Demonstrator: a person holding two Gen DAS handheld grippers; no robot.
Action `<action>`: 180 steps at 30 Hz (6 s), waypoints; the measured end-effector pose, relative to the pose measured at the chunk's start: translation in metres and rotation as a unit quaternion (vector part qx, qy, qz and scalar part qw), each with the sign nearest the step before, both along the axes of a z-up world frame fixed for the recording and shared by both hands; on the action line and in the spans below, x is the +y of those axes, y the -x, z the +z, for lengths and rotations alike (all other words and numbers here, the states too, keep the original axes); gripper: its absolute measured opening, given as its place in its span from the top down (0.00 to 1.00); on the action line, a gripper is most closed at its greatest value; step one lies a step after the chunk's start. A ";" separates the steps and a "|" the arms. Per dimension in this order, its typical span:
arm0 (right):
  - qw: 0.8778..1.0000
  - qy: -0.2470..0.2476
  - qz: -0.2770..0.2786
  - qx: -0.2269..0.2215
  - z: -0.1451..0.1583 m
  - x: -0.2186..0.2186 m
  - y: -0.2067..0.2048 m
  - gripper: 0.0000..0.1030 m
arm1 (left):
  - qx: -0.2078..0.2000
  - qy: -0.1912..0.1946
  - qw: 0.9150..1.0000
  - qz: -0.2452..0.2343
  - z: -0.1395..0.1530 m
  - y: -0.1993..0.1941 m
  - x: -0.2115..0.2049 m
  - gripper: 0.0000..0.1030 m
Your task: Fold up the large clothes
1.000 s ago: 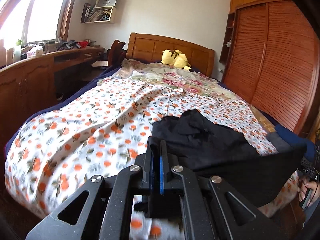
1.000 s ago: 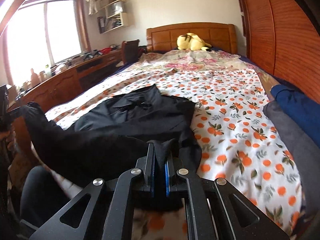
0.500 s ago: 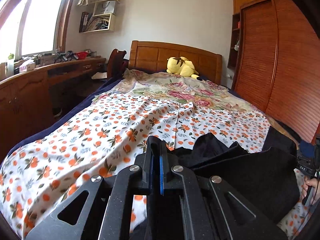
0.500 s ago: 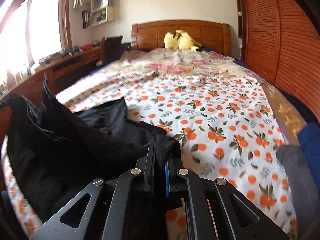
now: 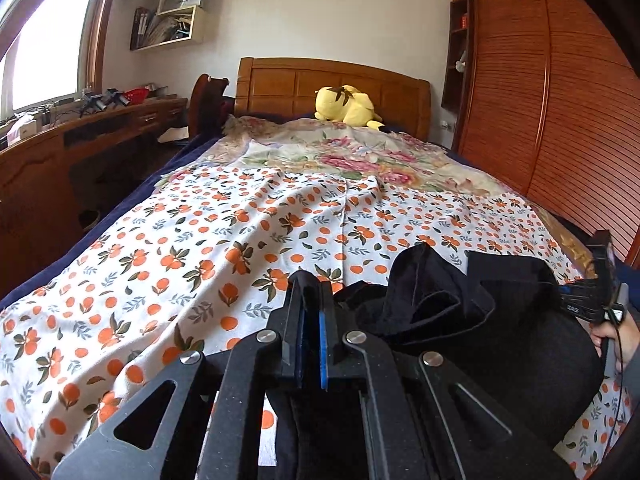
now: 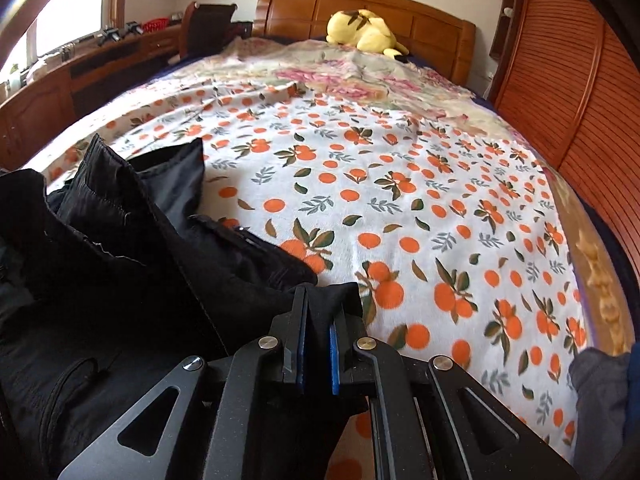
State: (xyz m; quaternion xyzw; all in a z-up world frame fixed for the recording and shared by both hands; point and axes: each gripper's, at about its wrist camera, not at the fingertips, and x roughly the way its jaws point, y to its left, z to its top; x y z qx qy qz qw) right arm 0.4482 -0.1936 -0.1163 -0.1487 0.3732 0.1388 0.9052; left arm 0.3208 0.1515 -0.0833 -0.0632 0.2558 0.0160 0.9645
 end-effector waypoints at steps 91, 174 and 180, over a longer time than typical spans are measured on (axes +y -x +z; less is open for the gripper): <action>0.991 -0.121 -0.051 0.008 -0.008 -0.069 0.124 0.89 | 0.114 -0.051 0.990 -0.067 -0.054 0.042 -0.012 0.23; 0.993 -0.115 -0.001 0.006 0.004 -0.092 0.271 0.38 | 0.061 -0.028 0.993 -0.098 -0.013 0.195 -0.077 0.21; 0.992 -0.128 -0.004 0.020 -0.010 -0.099 0.260 0.30 | 0.077 -0.034 0.988 -0.127 -0.024 0.178 -0.117 0.21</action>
